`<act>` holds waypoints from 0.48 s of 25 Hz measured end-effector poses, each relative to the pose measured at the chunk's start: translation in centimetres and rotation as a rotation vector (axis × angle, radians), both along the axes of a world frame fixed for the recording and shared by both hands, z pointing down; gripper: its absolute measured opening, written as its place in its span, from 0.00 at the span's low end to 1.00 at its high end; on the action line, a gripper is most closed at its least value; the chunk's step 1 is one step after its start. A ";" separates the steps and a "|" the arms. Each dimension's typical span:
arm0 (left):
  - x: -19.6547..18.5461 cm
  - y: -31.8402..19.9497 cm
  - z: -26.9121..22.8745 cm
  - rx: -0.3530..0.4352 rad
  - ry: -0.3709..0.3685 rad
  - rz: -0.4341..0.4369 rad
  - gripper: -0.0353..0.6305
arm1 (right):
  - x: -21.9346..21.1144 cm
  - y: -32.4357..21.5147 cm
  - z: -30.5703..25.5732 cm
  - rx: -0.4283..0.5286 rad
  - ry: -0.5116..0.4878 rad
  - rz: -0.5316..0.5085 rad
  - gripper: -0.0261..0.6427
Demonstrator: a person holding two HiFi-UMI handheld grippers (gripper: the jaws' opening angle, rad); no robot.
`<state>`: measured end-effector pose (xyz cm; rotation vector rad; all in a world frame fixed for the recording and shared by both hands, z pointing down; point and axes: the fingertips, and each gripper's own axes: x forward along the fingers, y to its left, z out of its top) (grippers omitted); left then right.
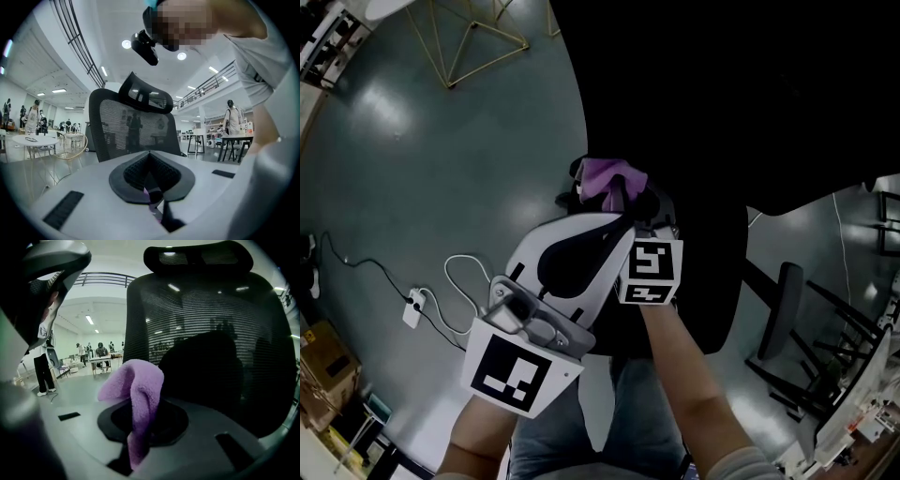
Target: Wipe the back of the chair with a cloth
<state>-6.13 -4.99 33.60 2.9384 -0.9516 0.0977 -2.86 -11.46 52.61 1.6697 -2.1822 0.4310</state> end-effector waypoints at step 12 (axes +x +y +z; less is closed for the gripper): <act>-0.3 0.2 0.8 -0.003 0.004 0.001 0.07 | -1.2 -0.1 0.4 0.039 -0.016 -0.027 0.11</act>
